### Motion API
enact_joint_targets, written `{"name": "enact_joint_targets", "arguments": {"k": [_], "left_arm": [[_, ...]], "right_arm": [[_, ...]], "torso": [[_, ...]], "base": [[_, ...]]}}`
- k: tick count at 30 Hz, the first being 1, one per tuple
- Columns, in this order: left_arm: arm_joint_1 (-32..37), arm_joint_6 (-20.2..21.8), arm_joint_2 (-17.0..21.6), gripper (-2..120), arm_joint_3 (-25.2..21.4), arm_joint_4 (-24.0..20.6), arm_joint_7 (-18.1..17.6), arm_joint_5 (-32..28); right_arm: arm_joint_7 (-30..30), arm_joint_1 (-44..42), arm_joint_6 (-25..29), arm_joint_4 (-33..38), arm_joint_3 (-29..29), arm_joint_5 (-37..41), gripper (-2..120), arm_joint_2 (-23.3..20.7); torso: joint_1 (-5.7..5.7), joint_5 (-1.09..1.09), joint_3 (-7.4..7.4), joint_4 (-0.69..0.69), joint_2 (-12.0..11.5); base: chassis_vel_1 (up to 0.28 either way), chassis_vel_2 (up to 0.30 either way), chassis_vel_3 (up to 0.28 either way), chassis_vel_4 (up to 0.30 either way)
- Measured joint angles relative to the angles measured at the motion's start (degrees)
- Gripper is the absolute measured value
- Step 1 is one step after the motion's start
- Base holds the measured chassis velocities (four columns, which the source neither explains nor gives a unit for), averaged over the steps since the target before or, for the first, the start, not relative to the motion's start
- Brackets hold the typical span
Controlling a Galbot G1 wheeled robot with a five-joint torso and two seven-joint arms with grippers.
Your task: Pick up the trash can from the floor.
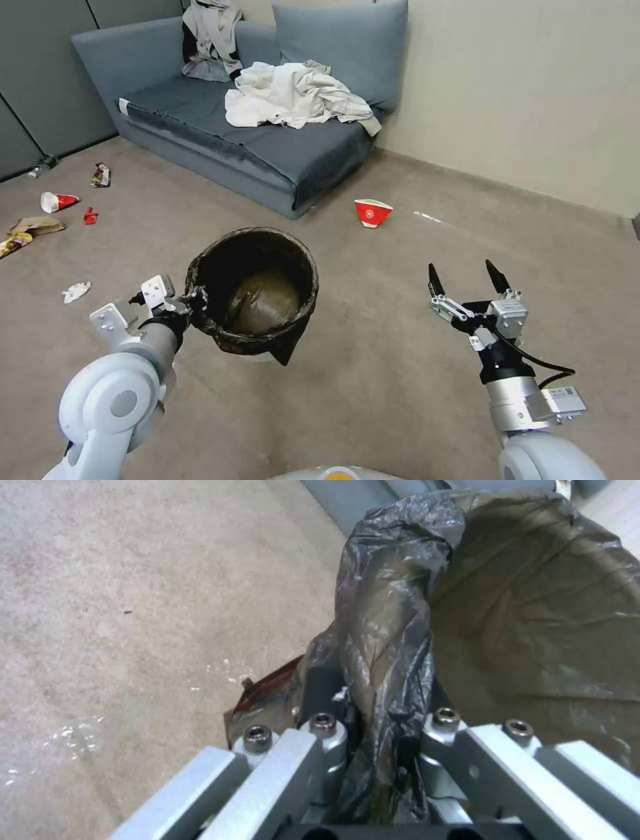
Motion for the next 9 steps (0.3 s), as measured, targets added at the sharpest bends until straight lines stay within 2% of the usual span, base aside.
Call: {"name": "enact_joint_targets", "arguments": {"k": [9], "left_arm": [[0.12,0.0,-0.4,6,-0.02,0.21,0.09,-0.11]], "right_arm": [[0.14,-0.33,-0.02,0.37,0.12,-0.04,100,0.1]], "torso": [[0.0,0.0,0.0,0.0,0.0]], "base": [[0.0,0.0,0.0,0.0]]}}
